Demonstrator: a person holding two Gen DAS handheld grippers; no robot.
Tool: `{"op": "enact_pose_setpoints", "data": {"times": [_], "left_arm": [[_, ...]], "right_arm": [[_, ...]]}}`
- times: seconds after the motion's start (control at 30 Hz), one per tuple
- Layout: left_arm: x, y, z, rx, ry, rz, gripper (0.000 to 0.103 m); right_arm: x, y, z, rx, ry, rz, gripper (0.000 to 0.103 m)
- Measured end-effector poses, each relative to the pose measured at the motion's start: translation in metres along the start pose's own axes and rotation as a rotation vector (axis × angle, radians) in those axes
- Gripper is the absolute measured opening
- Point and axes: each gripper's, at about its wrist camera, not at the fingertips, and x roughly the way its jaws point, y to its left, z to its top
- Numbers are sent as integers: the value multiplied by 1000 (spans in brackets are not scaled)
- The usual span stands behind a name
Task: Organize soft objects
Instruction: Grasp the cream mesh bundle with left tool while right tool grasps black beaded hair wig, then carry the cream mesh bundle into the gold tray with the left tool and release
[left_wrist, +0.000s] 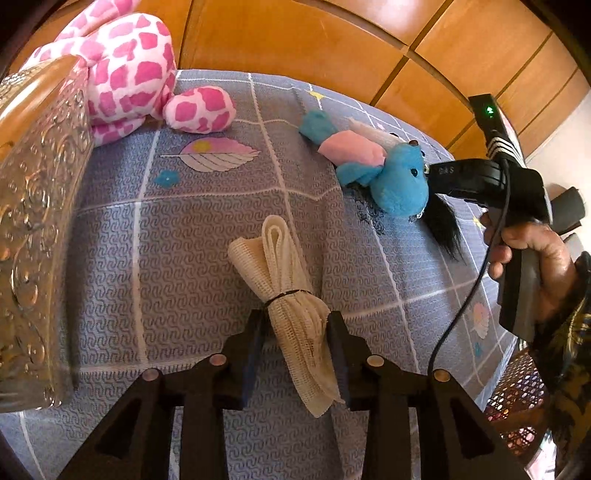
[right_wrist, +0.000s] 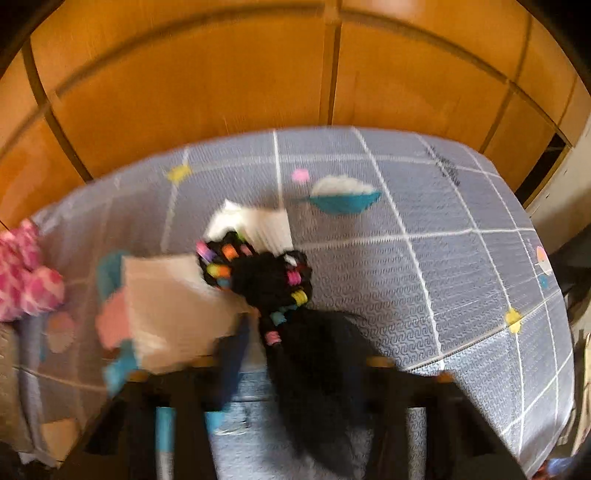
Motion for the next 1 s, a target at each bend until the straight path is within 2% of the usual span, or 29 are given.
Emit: {"op": "enact_pose_setpoints", "data": {"times": [0.03,0.1,0.2,0.37,0.43,0.53,0.67,1.0], "left_arm": [[0,0,0,-1,-1,-3,36],[0,1,0,-5,-3,-8,36],[-1,0,-1,5,-10,-6,34],[-4,-3,-5,15,-16,-1,26],[-7,-5,-8,19,-15,-3,25],[-16,-7,-15,32,-25,-3,22],[-27,-15,-21,97,-52,27,21],[-39,-18,-37,133,-73,60,19]], "right_arm": [[-2,0,-3,-4,-4,-7,10],[-12,-3,-8,9,-24,-41,8],[-33,-15,-18,87,-38,-24,8],[-50,-24,-58,246,44,17,8],[-47,-17,-75,256,90,19,8],[-37,-4,-94,233,137,32,8],[-34,7,-93,165,122,-5,10],[-35,35,-98,22,77,-134,11]]}}
